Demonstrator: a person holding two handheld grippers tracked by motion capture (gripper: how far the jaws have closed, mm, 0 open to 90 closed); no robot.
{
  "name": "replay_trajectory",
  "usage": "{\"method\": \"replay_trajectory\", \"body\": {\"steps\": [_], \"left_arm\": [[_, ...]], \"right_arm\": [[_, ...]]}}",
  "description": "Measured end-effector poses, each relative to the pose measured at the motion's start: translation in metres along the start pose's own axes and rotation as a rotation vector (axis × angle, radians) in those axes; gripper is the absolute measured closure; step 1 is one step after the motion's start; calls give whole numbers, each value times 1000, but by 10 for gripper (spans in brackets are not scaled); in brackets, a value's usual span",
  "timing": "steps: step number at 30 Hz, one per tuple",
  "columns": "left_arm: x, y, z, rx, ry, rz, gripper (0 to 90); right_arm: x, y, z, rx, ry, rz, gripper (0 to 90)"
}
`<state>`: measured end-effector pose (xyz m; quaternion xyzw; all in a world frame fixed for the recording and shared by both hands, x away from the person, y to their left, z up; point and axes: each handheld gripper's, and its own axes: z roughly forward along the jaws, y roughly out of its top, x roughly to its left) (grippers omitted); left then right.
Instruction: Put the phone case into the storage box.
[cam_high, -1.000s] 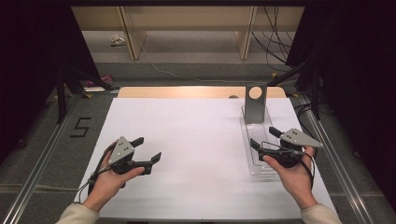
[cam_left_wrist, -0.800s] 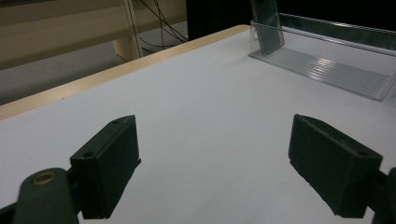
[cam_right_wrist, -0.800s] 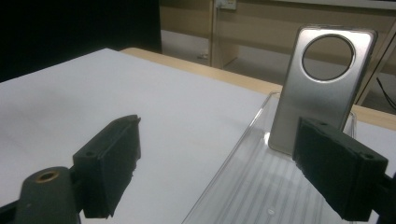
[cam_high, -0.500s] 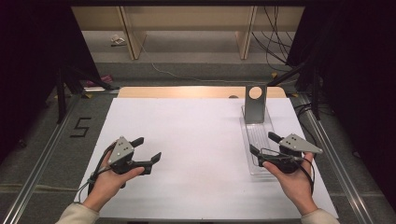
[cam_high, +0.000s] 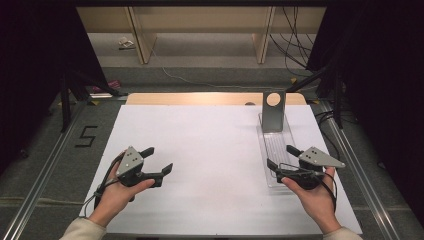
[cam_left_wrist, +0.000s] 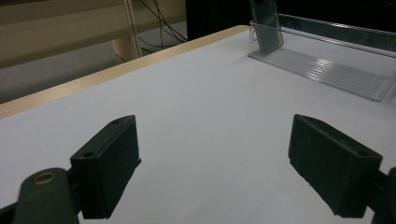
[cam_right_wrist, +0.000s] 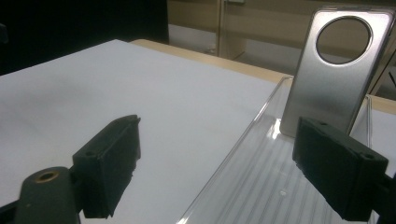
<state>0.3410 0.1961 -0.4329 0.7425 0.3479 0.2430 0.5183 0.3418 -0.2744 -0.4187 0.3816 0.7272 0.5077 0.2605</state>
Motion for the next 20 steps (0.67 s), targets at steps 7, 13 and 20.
{"method": "replay_trajectory", "body": {"steps": [7,13,20], "left_arm": [[-1,0,0,-1,-5,-2,158],[-1,0,1,0,-7,-2,157],[-2,0,2,3,-9,1,158]], "right_arm": [[-2,-2,0,2,-1,7,160],[-4,-3,1,2,-1,9,160],[-5,-4,1,-1,-4,12,160]]}}
